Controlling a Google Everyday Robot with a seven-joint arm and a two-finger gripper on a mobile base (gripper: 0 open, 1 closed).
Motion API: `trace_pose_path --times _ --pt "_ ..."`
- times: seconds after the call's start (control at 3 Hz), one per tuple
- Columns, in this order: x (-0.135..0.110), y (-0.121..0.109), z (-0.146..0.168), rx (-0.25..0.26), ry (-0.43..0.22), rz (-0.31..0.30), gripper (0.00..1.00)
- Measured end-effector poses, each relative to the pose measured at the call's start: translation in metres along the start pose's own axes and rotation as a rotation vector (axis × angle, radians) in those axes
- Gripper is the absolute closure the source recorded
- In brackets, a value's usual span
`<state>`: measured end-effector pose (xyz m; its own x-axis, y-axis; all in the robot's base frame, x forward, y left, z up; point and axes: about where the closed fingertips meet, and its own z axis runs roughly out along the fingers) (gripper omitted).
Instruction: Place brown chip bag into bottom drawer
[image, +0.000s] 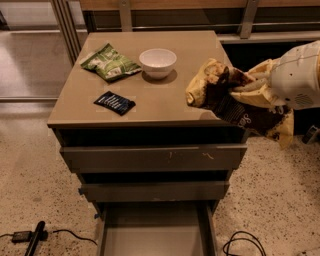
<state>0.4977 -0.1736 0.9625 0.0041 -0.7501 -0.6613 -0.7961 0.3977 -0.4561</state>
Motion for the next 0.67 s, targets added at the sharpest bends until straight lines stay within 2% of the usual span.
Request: trace_pose_path --times 0.33,0.67 --pt "-0.0037 0.049 0.036 -0.095 0.012 -0.024 1.0" --pt "-0.0037 0.049 0.036 -0.095 0.012 -0.024 1.0"
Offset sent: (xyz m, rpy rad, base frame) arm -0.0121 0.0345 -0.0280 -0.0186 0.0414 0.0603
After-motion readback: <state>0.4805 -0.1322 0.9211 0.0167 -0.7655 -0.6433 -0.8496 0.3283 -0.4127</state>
